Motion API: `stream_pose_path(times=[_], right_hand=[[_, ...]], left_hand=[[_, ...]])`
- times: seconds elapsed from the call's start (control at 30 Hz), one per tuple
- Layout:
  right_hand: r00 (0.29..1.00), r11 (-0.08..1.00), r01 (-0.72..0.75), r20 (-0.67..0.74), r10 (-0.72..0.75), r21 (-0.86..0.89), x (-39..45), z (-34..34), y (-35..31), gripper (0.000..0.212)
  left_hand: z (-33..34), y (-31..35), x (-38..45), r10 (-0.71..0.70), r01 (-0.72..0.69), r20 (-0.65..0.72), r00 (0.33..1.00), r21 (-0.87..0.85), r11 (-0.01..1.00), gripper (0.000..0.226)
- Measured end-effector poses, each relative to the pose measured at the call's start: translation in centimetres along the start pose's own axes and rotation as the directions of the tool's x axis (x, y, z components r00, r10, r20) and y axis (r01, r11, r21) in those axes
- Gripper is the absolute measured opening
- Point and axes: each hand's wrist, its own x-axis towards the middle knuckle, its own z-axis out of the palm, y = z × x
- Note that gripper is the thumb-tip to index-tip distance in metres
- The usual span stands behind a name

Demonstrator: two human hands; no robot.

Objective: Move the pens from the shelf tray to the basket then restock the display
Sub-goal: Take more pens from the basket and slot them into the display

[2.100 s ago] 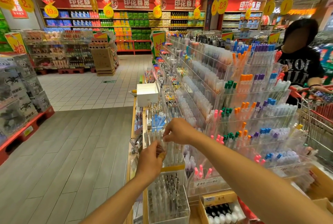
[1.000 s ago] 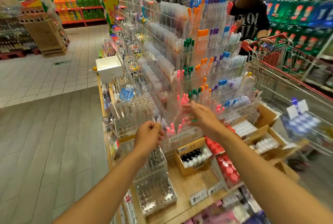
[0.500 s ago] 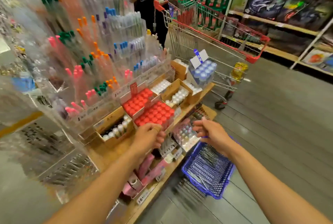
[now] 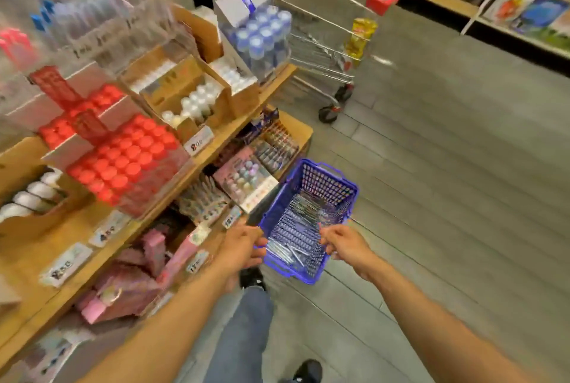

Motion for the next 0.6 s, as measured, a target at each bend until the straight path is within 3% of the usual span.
stream_pose_path(times=[0.17,0.33,0.47,0.6], right_hand=[[0.994,0.996,-0.089,-0.06,0.087,-0.023,10.5,1.4,8.1,0.016],[0.991,0.975,-0.127,-0.057,0.118,-0.184,23.7,4.6,17.3,0.039],[0.977,0.884,-0.207,-0.044,0.208,-0.419,34.4,8.2,24.8,0.012],[0.954,0.757,-0.269,-0.059,0.293,-0.596,42.8,11.8,31.9,0.03]], left_hand=[[3.0,-3.1,12.5,-0.015,0.015,0.017,1.0,0.032,0.999,0.012],[5.6,-8.2,26.7,-0.019,0.018,0.017,1.0,0.037,0.999,0.012],[7.9,-13.3,35.9,-0.037,0.035,0.061,0.997,0.026,0.999,0.008],[10.2,-16.6,42.9,0.0,0.0,0.122,0.993,0.0,1.0,0.007]])
